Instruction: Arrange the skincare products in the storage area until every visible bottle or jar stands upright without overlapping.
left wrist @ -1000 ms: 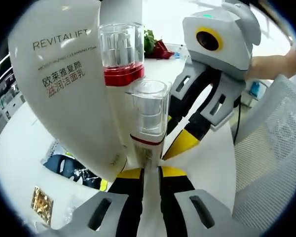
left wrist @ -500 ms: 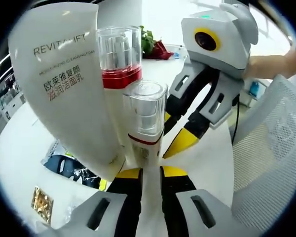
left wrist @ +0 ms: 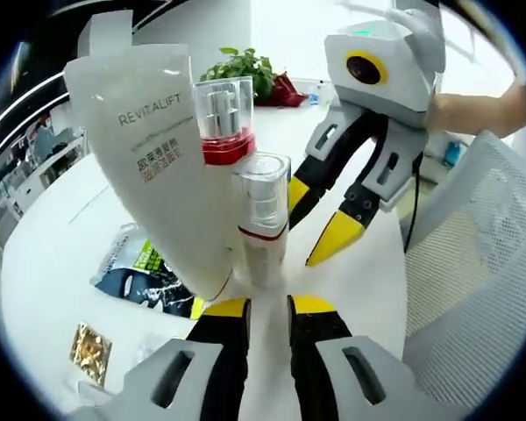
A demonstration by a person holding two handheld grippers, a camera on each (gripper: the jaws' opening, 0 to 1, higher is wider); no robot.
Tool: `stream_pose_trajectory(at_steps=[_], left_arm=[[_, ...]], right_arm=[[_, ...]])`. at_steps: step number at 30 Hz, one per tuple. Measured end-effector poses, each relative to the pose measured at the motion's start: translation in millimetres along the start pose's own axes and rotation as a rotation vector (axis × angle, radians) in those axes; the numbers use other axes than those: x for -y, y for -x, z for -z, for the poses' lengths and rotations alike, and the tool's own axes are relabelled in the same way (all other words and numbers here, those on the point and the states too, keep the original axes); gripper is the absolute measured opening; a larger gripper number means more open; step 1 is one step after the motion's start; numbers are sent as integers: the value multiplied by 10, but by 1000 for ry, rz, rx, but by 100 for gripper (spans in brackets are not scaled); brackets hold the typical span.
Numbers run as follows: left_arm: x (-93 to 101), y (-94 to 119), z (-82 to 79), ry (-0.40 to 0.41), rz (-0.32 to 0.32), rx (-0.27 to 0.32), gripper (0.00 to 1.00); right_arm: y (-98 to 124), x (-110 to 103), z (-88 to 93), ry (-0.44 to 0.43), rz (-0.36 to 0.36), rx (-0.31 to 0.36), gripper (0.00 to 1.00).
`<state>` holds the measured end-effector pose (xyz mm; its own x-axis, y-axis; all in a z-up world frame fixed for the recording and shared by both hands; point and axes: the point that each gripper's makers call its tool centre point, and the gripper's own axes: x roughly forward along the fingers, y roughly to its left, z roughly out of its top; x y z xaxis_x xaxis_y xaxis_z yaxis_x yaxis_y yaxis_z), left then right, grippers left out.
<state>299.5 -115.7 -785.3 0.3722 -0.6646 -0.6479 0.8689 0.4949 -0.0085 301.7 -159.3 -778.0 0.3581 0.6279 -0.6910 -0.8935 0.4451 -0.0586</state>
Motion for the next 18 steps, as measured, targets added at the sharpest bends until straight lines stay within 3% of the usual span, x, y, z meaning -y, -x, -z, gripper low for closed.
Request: stream_pose_trajectory(at_steps=[12, 18], left_arm=[[11, 292, 17, -24, -23, 9, 29], [-105, 465, 81, -27, -48, 14, 42]], right_arm=[[180, -64, -28, -32, 15, 1, 33], [277, -101, -87, -25, 23, 2, 42]])
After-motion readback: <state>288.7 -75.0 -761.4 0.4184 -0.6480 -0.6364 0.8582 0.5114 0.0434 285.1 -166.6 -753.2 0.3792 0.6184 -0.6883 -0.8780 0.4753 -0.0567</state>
